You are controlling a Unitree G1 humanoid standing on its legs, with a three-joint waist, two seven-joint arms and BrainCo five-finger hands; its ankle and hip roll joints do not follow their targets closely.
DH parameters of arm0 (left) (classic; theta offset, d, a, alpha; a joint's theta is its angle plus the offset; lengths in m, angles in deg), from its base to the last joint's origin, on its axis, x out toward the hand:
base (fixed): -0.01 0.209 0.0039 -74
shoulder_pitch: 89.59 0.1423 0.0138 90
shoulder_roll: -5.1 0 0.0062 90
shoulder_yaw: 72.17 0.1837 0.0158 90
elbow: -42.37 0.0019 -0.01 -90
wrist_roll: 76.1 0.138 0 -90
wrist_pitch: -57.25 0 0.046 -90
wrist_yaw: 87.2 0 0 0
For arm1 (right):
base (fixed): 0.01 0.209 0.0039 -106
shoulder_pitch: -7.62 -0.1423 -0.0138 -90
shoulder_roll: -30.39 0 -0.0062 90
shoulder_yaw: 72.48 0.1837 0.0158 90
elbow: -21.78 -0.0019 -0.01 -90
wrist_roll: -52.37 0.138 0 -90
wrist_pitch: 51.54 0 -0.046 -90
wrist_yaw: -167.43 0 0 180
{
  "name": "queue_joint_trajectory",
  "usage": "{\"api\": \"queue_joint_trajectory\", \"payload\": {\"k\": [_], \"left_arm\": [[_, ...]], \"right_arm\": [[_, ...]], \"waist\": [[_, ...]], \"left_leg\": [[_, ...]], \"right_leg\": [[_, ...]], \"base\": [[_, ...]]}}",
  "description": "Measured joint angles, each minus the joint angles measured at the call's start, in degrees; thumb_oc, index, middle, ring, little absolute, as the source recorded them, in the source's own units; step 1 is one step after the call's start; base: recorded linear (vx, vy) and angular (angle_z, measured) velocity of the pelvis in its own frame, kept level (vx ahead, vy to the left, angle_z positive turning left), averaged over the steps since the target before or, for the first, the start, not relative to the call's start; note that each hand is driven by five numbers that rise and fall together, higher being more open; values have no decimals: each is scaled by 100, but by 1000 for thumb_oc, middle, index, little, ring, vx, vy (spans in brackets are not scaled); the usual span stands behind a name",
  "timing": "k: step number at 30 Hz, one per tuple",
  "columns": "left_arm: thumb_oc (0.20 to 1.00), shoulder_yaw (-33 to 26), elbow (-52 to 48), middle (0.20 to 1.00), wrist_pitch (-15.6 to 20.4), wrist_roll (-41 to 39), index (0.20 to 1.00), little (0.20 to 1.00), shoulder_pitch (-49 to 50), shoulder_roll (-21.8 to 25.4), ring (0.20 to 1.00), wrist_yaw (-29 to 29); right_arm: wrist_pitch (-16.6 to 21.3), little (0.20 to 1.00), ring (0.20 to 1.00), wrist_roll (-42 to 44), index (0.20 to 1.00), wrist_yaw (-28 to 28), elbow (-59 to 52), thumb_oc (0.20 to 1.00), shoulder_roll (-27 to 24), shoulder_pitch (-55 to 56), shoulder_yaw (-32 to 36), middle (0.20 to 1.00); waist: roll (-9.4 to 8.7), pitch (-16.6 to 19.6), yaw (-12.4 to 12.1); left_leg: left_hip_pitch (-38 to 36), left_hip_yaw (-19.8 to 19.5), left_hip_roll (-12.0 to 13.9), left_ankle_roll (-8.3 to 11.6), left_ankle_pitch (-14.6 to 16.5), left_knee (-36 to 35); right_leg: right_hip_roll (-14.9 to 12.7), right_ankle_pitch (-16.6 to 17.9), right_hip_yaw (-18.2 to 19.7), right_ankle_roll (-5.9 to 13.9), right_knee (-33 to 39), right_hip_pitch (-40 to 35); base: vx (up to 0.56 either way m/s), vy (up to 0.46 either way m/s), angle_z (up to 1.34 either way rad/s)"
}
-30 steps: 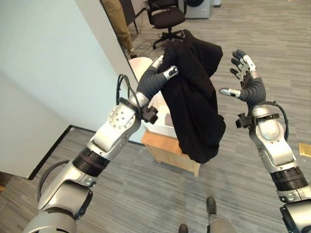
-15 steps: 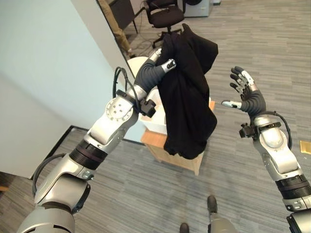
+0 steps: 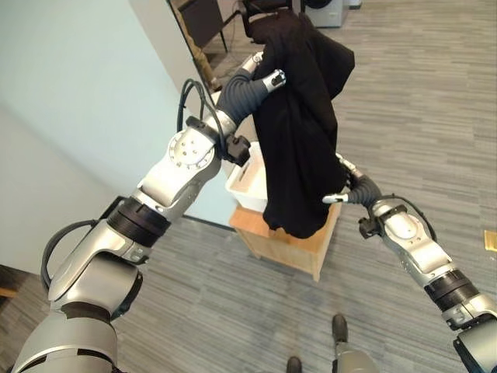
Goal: Pick up bed clothes into laundry basket.
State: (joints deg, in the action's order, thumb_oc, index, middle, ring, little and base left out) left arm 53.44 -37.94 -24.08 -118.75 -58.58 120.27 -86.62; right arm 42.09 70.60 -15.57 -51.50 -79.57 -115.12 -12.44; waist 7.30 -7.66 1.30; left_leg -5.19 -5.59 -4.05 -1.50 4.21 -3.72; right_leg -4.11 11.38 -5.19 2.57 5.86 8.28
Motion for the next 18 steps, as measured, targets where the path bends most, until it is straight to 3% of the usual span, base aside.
{"api": "queue_joint_trajectory", "payload": {"k": [10,18], "left_arm": [[200,230,-82,200,11,-8,200,200,-284,-100,200,-65],[200,234,-109,200,23,-6,200,200,-284,-514,200,84]], "right_arm": [[-69,1000,1000,-246,1000,3,501,1000,780,-416,-280,1000],[-76,1000,1000,-237,1000,146,728,1000,1221,-660,-464,1000]], "waist": [[-3,2,-170],[-6,5,-292]], "left_leg": [[3,-127,8,1,0,10],[9,-137,-17,1,-1,12]], "right_leg": [[-16,3,-110,-11,-9,-48],[-44,2,-112,-9,-10,-46]], "base": [[3,-3,6],[0,0,0]]}}
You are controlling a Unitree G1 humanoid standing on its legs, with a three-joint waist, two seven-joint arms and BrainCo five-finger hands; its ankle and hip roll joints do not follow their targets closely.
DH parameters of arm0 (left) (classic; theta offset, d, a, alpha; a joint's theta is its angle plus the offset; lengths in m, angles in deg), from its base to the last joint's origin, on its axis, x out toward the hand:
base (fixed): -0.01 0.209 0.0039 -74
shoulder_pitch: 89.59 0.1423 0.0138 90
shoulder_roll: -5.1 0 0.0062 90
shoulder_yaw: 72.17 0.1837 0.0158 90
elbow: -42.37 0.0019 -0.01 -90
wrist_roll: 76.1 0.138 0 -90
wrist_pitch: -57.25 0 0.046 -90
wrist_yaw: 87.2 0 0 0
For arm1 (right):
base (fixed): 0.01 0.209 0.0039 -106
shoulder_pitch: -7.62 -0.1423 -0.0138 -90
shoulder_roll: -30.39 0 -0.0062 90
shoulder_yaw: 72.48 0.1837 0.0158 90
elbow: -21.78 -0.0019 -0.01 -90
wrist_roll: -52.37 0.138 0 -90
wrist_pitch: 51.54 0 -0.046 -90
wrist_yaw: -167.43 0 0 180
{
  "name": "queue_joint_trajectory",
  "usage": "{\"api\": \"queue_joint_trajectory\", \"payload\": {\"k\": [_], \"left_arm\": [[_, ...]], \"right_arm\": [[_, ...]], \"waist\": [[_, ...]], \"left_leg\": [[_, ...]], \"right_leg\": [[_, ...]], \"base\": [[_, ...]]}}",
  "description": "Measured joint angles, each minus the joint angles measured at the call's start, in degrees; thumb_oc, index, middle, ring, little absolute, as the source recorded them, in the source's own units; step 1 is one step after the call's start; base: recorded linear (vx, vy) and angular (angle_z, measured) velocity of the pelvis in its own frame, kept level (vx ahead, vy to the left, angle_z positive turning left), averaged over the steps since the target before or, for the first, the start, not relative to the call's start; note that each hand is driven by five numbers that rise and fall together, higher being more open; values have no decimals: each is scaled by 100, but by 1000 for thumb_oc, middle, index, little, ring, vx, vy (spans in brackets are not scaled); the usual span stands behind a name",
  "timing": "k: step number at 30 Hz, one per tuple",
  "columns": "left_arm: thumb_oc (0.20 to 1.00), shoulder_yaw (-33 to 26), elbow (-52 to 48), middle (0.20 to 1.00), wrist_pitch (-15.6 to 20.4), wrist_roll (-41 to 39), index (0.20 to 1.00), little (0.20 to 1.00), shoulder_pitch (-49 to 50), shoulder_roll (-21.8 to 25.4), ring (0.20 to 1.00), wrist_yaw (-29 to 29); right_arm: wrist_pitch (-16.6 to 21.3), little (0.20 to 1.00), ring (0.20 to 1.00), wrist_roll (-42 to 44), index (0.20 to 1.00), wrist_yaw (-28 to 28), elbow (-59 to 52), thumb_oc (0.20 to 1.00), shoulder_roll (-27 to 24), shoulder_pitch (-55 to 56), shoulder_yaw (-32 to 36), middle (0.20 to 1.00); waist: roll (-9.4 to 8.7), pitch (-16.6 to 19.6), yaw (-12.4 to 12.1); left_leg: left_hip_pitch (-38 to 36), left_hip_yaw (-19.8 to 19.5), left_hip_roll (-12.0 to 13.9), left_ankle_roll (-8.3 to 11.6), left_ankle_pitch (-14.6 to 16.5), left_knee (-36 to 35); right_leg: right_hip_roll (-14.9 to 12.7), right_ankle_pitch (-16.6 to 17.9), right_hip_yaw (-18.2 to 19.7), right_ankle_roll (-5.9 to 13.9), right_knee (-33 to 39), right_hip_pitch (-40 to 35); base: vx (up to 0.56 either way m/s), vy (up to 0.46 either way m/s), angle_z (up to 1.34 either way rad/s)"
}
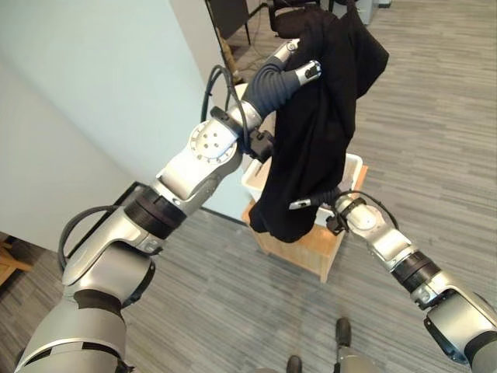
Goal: Pick up bed clothes into laundry basket.
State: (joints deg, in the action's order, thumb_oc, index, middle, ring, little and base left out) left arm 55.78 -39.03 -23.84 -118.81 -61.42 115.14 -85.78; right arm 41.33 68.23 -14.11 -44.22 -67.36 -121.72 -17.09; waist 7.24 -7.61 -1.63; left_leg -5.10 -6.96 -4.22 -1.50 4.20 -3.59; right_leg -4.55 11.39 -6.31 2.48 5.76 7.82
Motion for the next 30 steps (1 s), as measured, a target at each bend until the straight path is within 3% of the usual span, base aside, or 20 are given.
{"api": "queue_joint_trajectory", "payload": {"k": [1,2,6,13,16,20,22,25,26,27,30], "left_arm": [[200,-1,1,200,0,1,200,200,0,-3,200,22],[200,-1,1,200,0,2,200,200,0,-7,200,46],[200,-1,0,200,1,7,200,200,0,-32,200,129],[200,-16,0,200,1,10,200,200,1,-28,200,247],[200,-44,1,200,6,19,200,200,1,-24,200,250],[200,-86,13,200,54,26,200,200,6,150,200,236],[200,-209,124,200,58,26,200,200,175,513,200,217],[721,-249,170,721,61,24,721,721,366,850,721,173],[721,-256,151,721,61,22,721,721,467,986,721,133],[1000,-280,75,1000,63,21,1000,1000,635,1175,1000,65],[1000,-335,-72,1000,64,10,1000,1000,949,1444,1000,-5]], "right_arm": [[-1,1000,1000,17,1000,21,2,1000,70,2,7,1000],[-1,200,200,35,200,44,2,200,117,2,17,200],[1,200,200,40,200,242,10,200,309,1,30,200],[-3,200,200,-33,200,399,-7,200,126,1,60,200],[-10,200,200,-270,200,396,-109,200,-311,-34,89,200],[-137,200,200,-466,200,396,-94,200,-1518,-552,93,200],[-142,200,200,-458,200,524,290,200,-2256,-1258,223,200],[-115,200,200,-376,200,599,832,200,-2613,-2169,148,200],[-110,200,200,-261,200,597,966,200,-2766,-2504,-37,200],[-109,200,200,-156,200,559,1044,200,-2994,-2893,-350,200],[-15,200,200,64,200,558,1045,200,-3143,-3359,-505,200]], "waist": [[0,0,-2],[0,0,0],[0,0,-8],[-1,0,-21],[-6,1,-25],[-50,-19,-91],[-116,-10,-94],[-236,-53,-112],[-271,-60,-152],[-310,-83,-195],[-537,-80,-289]], "left_leg": [[3,-2,0,0,0,0],[6,-2,0,0,0,-1],[11,-6,-2,0,0,1],[15,-35,-5,0,0,1],[27,-74,-7,0,0,9],[95,-148,-26,0,0,74],[89,-146,-14,0,1,83],[95,-142,-9,3,3,114],[108,-140,-7,4,3,122],[141,-137,-11,29,26,156],[147,-154,25,49,32,175]], "right_leg": [[-1,-1,-1,1,0,2],[-1,-1,-1,1,0,4],[-4,0,-5,1,0,6],[-15,-4,-35,5,0,0],[-23,-4,-75,5,-2,-12],[-47,-2,-126,5,-3,-8],[-31,-2,-122,5,-3,-10],[-21,13,-110,-14,-3,-16],[-21,22,-126,-24,-4,-21],[-21,23,-114,-28,-3,-18],[6,36,-146,-46,-2,-6]], "base": [[0,0,0],[0,0,0],[0,0,0],[0,0,0],[-8,10,8],[-12,-7,9],[-12,-7,-2],[-20,-11,-5],[0,0,0],[-13,-19,5],[-10,-10,5]]}}
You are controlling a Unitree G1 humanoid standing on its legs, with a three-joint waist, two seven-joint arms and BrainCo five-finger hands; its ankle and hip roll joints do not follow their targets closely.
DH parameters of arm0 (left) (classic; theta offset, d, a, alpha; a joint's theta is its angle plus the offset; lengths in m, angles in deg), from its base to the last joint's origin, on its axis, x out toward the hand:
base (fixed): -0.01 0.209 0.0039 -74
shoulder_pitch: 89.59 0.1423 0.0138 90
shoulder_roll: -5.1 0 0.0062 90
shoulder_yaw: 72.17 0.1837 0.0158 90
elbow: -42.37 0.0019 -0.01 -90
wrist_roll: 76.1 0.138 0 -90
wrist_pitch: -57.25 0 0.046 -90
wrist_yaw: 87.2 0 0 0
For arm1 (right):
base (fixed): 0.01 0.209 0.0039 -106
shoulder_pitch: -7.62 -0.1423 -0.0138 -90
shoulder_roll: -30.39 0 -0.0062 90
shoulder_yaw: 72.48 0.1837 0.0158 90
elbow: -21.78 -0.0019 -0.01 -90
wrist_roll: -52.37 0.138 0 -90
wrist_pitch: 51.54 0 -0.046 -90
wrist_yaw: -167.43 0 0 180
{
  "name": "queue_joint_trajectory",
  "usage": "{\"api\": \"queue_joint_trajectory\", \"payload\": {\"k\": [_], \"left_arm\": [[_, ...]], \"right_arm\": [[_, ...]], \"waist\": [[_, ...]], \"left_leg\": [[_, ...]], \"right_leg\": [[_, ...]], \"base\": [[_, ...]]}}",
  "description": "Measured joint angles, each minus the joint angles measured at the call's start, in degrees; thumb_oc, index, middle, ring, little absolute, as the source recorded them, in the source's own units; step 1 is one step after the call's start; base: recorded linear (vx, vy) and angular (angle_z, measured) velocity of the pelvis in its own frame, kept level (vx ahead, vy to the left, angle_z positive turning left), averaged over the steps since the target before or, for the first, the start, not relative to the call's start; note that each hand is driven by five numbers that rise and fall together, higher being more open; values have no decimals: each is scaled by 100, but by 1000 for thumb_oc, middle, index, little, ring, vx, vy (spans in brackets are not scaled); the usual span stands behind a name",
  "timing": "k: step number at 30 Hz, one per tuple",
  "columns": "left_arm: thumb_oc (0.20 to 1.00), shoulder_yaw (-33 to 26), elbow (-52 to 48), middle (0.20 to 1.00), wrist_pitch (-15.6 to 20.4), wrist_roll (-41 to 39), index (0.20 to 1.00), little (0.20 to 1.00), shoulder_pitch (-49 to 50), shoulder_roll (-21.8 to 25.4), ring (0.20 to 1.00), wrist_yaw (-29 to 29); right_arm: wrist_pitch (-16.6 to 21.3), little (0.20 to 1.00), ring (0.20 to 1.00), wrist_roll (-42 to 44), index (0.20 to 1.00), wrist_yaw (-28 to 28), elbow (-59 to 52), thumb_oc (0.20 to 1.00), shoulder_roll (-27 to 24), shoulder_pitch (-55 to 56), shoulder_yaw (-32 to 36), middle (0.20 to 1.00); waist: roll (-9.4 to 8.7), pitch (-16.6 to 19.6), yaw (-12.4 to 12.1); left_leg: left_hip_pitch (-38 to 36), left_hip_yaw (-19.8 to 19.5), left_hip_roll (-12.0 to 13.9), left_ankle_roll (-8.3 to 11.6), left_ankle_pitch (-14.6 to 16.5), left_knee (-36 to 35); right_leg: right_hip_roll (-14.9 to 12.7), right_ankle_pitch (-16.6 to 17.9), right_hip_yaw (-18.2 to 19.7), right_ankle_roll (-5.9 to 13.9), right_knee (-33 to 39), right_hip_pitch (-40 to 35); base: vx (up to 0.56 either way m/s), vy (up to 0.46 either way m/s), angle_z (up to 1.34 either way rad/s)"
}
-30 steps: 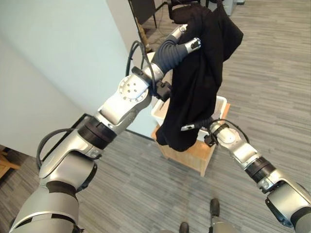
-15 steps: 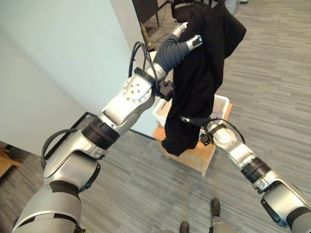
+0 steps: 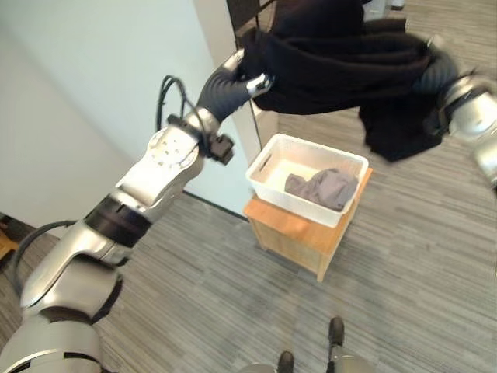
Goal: Pick up bed clothes into laundry basket.
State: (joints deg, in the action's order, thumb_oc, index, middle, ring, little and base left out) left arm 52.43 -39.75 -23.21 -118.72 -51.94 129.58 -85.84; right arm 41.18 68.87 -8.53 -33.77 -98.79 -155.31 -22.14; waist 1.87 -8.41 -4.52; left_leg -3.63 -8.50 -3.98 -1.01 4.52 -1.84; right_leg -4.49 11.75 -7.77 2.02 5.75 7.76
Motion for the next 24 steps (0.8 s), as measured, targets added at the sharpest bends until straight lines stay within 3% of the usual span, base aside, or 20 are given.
{"api": "queue_joint_trajectory", "payload": {"k": [1,3,4,9,16,18,21,24], "left_arm": [[1000,-133,-195,1000,-2,-1,1000,1000,402,282,1000,-90],[1000,-184,-279,1000,-6,0,1000,1000,769,490,1000,-192],[1000,-360,-273,1000,-34,-2,1000,1000,1159,545,1000,-211],[1000,-1063,-328,1000,-143,-5,1000,1000,2796,636,1000,-344],[1000,-2353,-281,1000,-395,-13,1000,1000,5139,127,1000,-615],[1000,-2407,-148,1000,-490,-10,1000,1000,5432,81,1000,-621],[1000,-2949,92,1000,-514,-5,1000,1000,5914,-458,1000,-649],[1000,-3111,230,1000,-530,-4,1000,1000,6116,-764,1000,-629]], "right_arm": [[15,200,200,95,200,-87,66,200,-8,-417,-466,200],[100,200,200,291,200,-153,310,200,72,-616,-559,200],[61,200,200,483,200,-175,678,200,144,-772,-724,200],[-175,200,200,631,200,-213,1803,200,245,-953,-880,200],[-403,200,200,602,200,-221,2511,200,329,-892,-800,200],[-411,200,200,594,200,-220,2512,200,286,-892,-786,200],[-410,200,200,447,200,-276,2512,200,292,-891,-789,200],[-412,200,200,289,200,-363,2694,200,289,-893,-780,200]], "waist": [[-75,10,-21],[-157,10,-147],[-203,3,-306],[-265,-20,-524],[-261,-114,-687],[-215,-142,-725],[-157,-177,-745],[-120,-210,-797]], "left_leg": [[1,4,4,0,0,1],[18,-14,-1,1,0,17],[45,-51,-13,7,-11,22],[68,-131,-39,2,-16,5],[150,-170,-57,-2,-20,-4],[146,-179,-59,-2,-20,-4],[151,-200,-74,-1,-20,18],[168,-250,-88,-2,-20,22]], "right_leg": [[5,-2,-3,1,3,8],[-8,-5,-43,5,2,2],[-29,-2,-81,3,0,9],[-70,-25,-129,35,4,26],[-100,-47,-195,64,8,98],[-103,-46,-210,64,6,84],[-124,-46,-277,64,6,63],[-148,-55,-292,76,20,68]], "base": [[0,0,0],[-20,-8,10],[-31,-7,8],[-28,0,11],[2,9,3],[3,12,2],[-12,13,4],[-29,5,8]]}}
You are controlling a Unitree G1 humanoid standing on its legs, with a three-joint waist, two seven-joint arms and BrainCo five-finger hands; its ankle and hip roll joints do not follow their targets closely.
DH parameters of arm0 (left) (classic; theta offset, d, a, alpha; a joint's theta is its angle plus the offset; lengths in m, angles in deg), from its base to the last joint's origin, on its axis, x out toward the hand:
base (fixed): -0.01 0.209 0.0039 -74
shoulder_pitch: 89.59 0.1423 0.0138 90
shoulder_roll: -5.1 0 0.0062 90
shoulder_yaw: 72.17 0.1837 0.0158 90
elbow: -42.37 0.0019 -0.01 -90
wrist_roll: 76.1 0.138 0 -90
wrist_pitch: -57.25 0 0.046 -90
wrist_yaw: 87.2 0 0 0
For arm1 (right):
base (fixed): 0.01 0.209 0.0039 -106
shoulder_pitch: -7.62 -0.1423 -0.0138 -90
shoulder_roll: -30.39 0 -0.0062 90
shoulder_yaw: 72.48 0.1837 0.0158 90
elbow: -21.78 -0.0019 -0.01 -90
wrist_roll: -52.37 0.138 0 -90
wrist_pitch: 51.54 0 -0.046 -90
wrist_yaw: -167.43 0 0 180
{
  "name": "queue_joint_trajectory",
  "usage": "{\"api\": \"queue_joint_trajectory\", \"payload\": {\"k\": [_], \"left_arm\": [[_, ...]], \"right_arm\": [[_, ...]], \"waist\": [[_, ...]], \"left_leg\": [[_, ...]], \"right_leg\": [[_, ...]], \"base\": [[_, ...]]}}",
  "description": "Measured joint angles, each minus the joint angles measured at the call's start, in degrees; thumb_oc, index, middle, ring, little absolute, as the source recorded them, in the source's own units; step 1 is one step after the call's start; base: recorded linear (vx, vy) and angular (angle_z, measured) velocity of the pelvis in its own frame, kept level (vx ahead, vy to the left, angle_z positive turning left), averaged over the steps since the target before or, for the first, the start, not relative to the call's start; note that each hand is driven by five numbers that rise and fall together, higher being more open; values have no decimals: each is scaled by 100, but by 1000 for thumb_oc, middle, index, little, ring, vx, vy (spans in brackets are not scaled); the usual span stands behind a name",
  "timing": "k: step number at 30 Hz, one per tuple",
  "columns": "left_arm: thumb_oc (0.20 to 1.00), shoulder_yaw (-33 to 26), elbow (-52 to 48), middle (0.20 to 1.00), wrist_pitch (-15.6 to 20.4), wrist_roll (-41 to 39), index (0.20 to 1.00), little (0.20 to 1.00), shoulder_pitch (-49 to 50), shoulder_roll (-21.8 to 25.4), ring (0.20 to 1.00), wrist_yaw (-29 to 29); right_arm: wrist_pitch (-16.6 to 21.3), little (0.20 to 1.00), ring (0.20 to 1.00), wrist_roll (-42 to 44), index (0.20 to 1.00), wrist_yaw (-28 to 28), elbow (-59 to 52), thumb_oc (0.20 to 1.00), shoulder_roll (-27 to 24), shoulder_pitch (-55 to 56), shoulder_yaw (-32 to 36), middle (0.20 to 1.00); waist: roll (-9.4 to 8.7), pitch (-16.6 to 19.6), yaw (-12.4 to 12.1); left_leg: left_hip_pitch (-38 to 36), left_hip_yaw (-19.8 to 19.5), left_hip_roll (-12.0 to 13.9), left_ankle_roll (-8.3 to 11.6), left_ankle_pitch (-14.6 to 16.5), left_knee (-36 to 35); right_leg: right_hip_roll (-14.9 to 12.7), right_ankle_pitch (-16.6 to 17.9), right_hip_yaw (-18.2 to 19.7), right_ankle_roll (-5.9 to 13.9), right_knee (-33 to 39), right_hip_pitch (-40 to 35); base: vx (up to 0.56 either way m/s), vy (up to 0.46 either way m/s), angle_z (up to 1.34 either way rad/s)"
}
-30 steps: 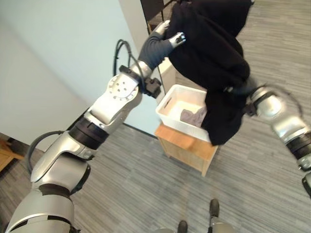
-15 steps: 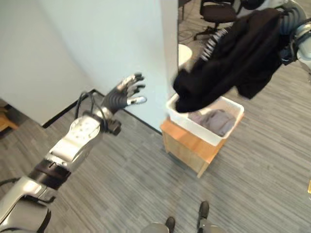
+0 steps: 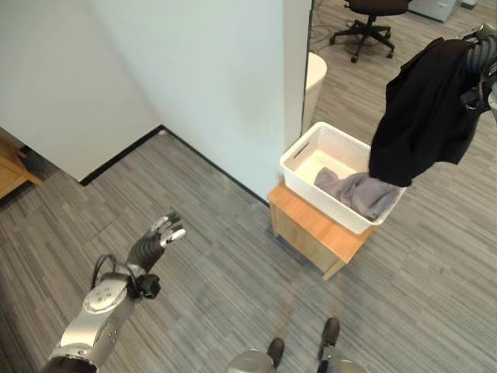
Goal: Pick up bed clothes into laundry basket.
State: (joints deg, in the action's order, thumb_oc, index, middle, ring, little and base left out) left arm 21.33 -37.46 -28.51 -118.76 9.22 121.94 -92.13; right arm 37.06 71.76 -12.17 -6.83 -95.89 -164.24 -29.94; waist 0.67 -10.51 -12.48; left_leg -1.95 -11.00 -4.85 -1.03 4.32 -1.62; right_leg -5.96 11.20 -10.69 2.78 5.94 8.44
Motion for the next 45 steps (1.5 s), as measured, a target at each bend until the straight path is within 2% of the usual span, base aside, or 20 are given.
{"api": "queue_joint_trajectory", "payload": {"k": [2,4,14,20,25,31,35,41,42,43,44,45], "left_arm": [[1000,14,-13,1000,-65,2,1000,1000,50,-36,1000,-7],[1000,-138,-33,1000,-69,3,1000,1000,171,-304,1000,4],[1000,-405,-47,1000,-115,7,1000,1000,469,-760,1000,88],[1000,-520,-41,1000,-115,11,1000,1000,426,-1143,1000,238],[1000,-499,-38,1000,-76,11,1000,1000,274,-1198,1000,273],[1000,-496,-38,1000,-55,14,1000,1000,208,-1246,1000,368],[1000,-486,-40,1000,-38,15,1000,1000,134,-1341,1000,452],[1000,-486,-29,1000,-27,15,1000,1000,54,-1345,1000,474],[1000,-485,-29,1000,-26,15,1000,1000,24,-1345,1000,475],[1000,-492,-24,1000,-27,12,1000,1000,24,-1346,1000,480],[1000,-514,-3,1000,-28,11,1000,1000,-4,-1348,1000,498],[1000,-759,219,1000,-26,16,1000,1000,-97,-1349,1000,524]], "right_arm": [[-47,200,200,-158,200,-17,187,200,-8,3,4,200],[-106,200,200,-331,200,-22,346,200,26,21,204,200],[-220,200,200,-593,200,-17,547,200,184,147,439,200],[-222,200,200,-590,200,-6,543,200,391,221,676,200],[-222,200,200,-591,200,22,571,200,421,237,770,200],[-219,200,200,-587,200,30,600,200,536,178,765,200],[-213,200,200,-578,200,37,697,200,883,-188,586,200],[-201,200,200,-593,200,34,930,200,1094,-526,302,200],[-221,827,827,-593,827,34,1097,827,1091,-533,304,827],[-253,1000,1000,-614,1000,20,1221,1000,1091,-519,339,1000],[-250,1000,1000,-666,1000,-33,1465,1000,1112,-507,441,1000],[-580,1000,1000,-889,1000,-267,2146,1000,1231,-588,441,1000]], "waist": [[9,-41,-56],[55,-175,-190],[175,-475,-265],[141,-631,-306],[-35,-875,-445],[-109,-1039,-547],[-137,-1148,-623],[-134,-1241,-755],[-136,-1242,-807],[-136,-1247,-832],[-133,-1248,-861],[-132,-1249,-885]], "left_leg": [[48,-56,-8,0,0,-17],[96,-71,-36,-7,-4,13],[469,-154,-51,-6,-3,207],[686,-174,-53,13,8,329],[1060,-203,-76,26,17,502],[1221,-222,-92,38,25,596],[1509,-241,-108,77,46,771],[1587,-386,-105,100,46,840],[1592,-385,-107,100,46,843],[1606,-386,-110,102,44,849],[1628,-400,-115,102,44,877],[1646,-423,-118,103,44,890]], "right_leg": [[-19,-29,-25,40,4,24],[-47,-34,-39,46,6,55],[-52,13,-140,-8,-16,298],[-33,49,-147,-55,-17,464],[-38,151,-152,-99,-19,750],[-44,183,-166,-127,-18,850],[-47,244,-192,-160,-19,1050],[-45,247,-295,-165,-18,1050],[-46,247,-296,-165,-19,1050],[-54,247,-299,-165,-19,1054],[-63,247,-315,-165,-18,1053],[-67,247,-360,-165,-19,1052]], "base": [[-48,15,15],[-25,16,7],[-44,11,5],[-38,-12,1],[-64,-10,3],[-47,-14,3],[-32,-22,3],[-13,-15,12],[-21,-39,12],[-10,-56,6],[14,-18,10],[0,16,9]]}}
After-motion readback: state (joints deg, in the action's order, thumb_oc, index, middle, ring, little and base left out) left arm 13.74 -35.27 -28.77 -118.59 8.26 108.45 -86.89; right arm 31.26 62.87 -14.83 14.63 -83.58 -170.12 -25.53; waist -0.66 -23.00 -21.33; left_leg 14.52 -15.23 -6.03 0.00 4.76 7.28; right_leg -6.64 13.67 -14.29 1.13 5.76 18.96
